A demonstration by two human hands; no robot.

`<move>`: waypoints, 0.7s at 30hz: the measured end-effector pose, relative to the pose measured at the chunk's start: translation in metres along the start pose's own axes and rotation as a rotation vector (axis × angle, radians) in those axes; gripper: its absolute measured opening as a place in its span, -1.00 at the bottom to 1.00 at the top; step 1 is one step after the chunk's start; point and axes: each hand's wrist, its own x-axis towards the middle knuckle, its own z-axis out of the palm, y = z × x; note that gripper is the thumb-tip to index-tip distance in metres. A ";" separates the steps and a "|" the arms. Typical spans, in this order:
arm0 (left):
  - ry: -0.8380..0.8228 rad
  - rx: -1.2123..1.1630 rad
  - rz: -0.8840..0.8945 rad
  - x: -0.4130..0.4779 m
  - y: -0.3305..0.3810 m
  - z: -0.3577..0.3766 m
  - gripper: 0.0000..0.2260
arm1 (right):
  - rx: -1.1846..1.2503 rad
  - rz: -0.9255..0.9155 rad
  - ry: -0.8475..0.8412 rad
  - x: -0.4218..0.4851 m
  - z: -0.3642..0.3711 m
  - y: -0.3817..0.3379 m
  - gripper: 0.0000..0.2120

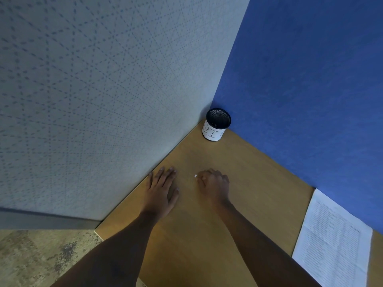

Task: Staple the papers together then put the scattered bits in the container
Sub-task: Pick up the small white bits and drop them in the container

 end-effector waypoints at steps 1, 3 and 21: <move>0.001 -0.001 0.002 0.000 0.000 0.000 -0.46 | -0.014 -0.014 -0.012 0.001 -0.001 -0.002 -0.78; 0.002 -0.003 0.004 0.000 0.000 0.001 -0.46 | -0.053 -0.042 -0.023 0.004 -0.002 -0.004 -0.77; 0.000 -0.005 0.000 0.000 -0.001 0.003 -0.45 | -0.288 -0.095 -0.092 0.020 -0.011 -0.028 -0.80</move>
